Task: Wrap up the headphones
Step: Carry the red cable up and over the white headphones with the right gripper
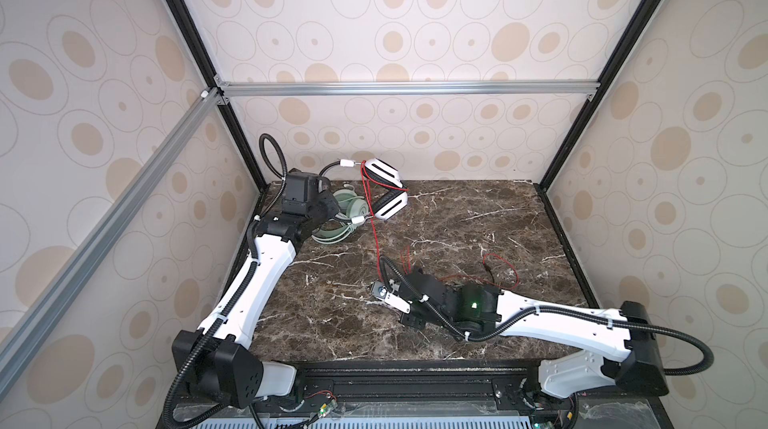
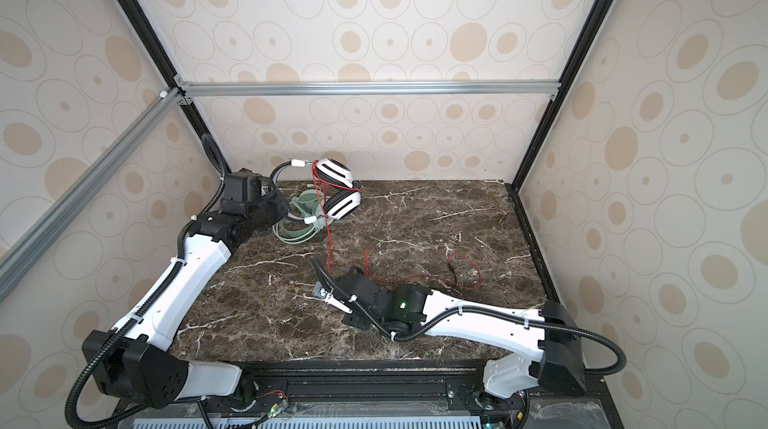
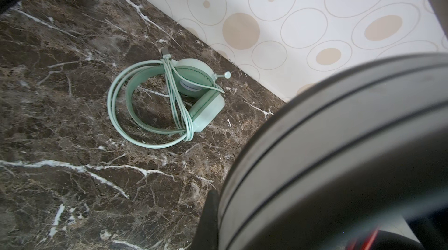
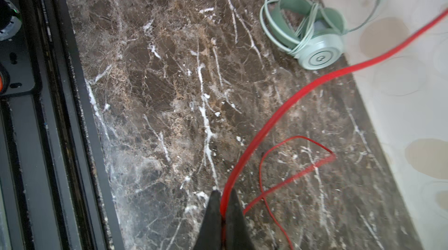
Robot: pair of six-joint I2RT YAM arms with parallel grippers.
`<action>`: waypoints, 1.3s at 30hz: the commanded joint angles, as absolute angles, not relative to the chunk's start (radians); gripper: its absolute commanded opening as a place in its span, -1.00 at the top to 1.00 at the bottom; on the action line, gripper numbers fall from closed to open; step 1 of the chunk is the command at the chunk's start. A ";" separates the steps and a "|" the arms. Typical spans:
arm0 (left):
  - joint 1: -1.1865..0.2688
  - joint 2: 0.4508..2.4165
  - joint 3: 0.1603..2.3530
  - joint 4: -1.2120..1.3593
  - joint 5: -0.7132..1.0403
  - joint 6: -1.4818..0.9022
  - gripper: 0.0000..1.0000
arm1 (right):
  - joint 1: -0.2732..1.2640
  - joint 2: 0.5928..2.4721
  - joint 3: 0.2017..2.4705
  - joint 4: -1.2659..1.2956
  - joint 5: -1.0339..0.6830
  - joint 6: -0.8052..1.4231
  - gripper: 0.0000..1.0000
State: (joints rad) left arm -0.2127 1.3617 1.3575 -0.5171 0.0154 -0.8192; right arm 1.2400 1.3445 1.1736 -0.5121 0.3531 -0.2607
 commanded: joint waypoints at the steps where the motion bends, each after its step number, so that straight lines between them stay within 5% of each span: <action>1: -0.205 1.344 1.408 -0.500 -0.066 -0.843 1.00 | 1.249 1.280 1.217 -0.612 0.474 -0.308 1.00; 9: -0.296 1.413 1.477 -0.568 -0.158 -0.730 1.00 | 1.250 1.286 1.302 -0.595 0.801 -0.407 1.00; 18: -0.476 1.512 1.522 -0.584 -0.143 -0.551 1.00 | 1.243 1.300 1.319 -0.271 1.042 -0.697 1.00; 39: -0.592 1.504 1.543 -0.604 -0.271 -0.382 1.00 | 1.005 1.347 1.481 -0.490 1.006 -0.635 0.94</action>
State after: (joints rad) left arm -0.5808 1.5429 1.4940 -0.6159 -0.2470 -0.4183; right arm 1.0260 1.3357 1.4502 -0.4637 1.0035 -0.6697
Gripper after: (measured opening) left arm 0.078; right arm 0.048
